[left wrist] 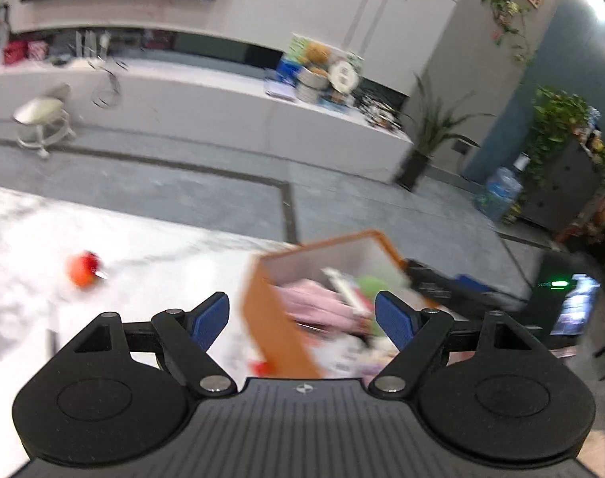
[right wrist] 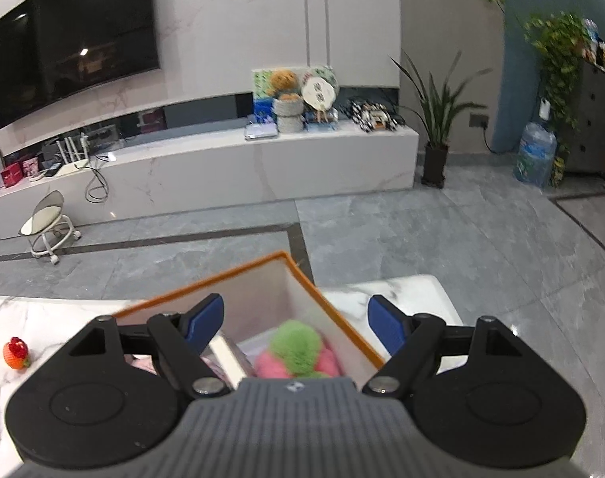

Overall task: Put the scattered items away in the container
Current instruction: 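Open both grippers over the box and withdraw them toward the table, then move left tool to the black screwdriver while right tool reaches the orange crochet ball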

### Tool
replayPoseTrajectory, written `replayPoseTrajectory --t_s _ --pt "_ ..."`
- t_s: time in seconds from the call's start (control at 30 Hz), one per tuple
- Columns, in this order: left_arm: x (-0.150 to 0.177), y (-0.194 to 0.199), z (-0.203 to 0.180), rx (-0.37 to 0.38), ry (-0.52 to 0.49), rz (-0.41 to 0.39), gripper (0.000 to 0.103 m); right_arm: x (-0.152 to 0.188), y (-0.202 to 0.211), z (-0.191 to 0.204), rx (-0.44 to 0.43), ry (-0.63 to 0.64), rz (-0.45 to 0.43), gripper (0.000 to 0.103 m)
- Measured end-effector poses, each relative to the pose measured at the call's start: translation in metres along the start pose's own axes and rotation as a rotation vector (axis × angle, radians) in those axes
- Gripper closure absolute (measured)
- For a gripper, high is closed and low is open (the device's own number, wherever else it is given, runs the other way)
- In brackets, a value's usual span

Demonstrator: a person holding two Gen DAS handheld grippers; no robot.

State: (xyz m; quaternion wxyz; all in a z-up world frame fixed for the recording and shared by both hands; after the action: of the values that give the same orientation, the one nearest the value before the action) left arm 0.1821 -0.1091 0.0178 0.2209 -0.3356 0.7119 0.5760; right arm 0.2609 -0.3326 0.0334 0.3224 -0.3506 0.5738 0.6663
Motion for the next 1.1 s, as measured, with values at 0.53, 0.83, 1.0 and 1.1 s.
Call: replayPoseTrajectory --t_s 0.53,0.83,1.0,1.1 --pt "0.016 -0.038 0.209 -0.388 0.102 -0.056 0.009 -0.005 0.001 0.157 -0.216 0.208 -0.101 0.021" --pt "0.050 -0.067 0.205 -0.326 -0.007 0.110 0.010 0.030 -0.013 0.244 -0.352 0.318 -0.030 0.021" --pt "0.069 -0.072 0.222 -0.354 -0.029 0.111 0.015 0.042 -0.016 0.263 -0.383 0.331 -0.015 0.021" --pt "0.079 -0.080 0.229 -0.344 -0.052 0.131 0.023 0.036 -0.017 0.258 -0.356 0.316 -0.031 0.021"
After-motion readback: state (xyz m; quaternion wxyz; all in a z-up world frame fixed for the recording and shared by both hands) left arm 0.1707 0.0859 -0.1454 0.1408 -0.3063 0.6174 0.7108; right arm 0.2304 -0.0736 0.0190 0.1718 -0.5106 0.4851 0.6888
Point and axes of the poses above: each gripper's, at about its wrist camera, not at the fingertips, and y roughly against the way its jaws point, z to its left, x to its underside, the point moved 8 cm from there along -y, roughly the way its jaws point, and after that the axes turned 5 degrees about -x, right-handed, at the moved point
